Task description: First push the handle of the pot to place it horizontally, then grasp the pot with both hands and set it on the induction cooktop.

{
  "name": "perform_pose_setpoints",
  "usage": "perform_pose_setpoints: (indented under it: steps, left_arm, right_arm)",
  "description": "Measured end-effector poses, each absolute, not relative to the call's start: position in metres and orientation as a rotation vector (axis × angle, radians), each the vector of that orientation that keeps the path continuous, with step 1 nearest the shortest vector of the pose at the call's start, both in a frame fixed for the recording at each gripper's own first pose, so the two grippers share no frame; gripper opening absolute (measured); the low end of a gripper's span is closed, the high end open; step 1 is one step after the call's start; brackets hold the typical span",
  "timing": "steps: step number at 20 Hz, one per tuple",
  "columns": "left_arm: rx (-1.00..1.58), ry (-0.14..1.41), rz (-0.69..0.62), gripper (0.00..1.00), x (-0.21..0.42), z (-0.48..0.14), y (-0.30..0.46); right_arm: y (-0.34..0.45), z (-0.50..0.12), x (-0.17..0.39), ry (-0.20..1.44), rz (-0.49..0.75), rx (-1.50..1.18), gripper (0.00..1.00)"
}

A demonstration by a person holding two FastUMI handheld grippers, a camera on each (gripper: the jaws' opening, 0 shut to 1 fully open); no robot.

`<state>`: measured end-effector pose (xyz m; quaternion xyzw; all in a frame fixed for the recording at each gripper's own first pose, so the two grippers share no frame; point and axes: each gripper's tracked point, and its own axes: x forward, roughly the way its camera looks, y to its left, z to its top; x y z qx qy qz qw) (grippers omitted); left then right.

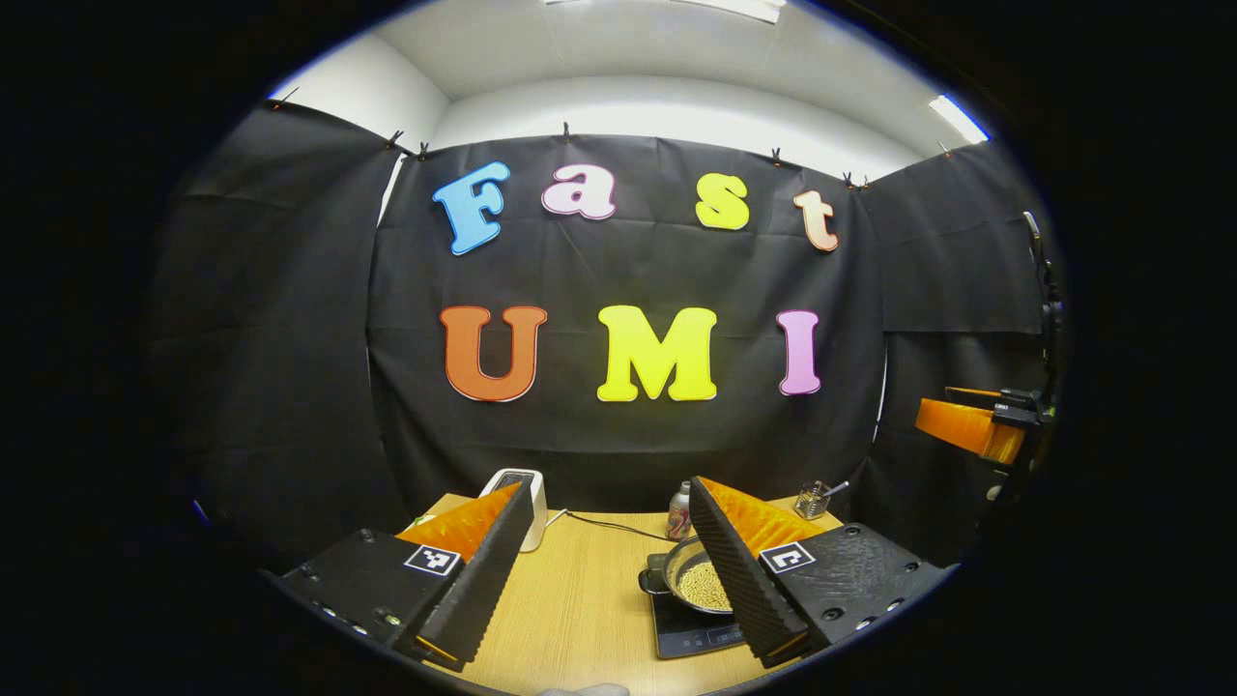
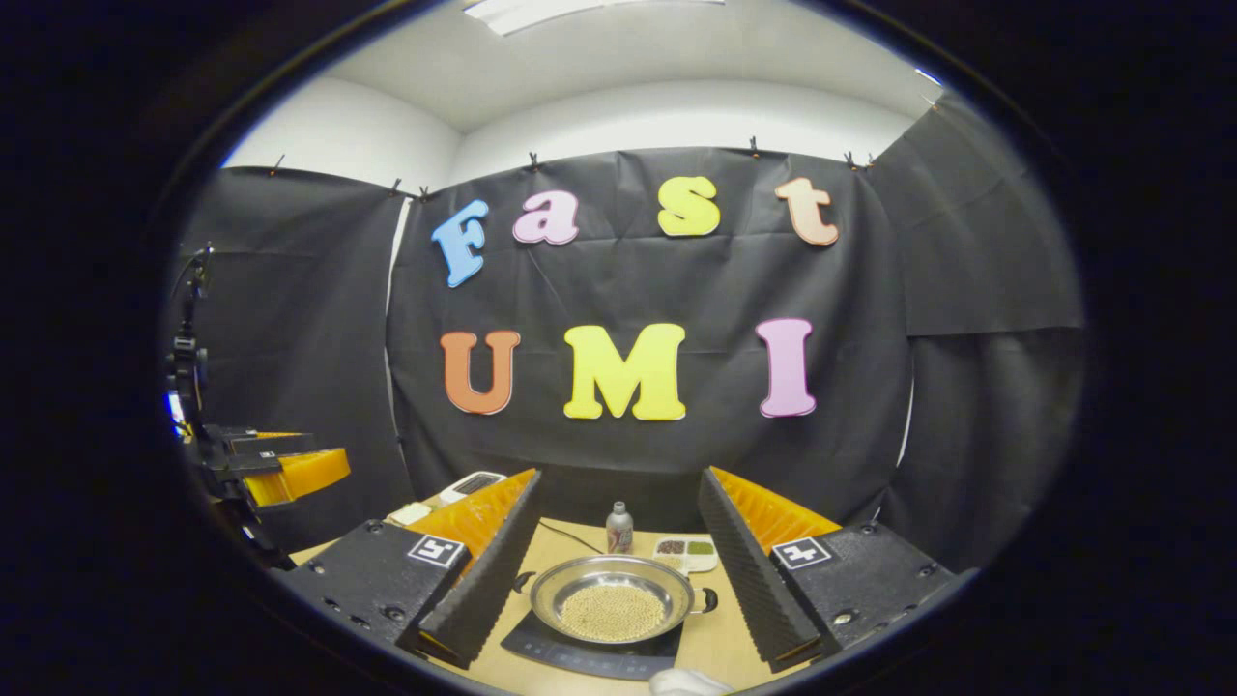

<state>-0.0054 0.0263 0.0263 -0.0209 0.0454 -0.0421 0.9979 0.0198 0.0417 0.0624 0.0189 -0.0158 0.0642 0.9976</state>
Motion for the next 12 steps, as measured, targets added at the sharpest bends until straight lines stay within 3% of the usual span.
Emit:
perform_pose_setpoints:
  steps: [12]
  left_arm:
    - [-0.037,0.087,-0.112,0.97,-0.003,0.031,0.010]
  right_arm:
    - [0.033,0.056,0.014,-0.036,0.107,0.043,1.00]
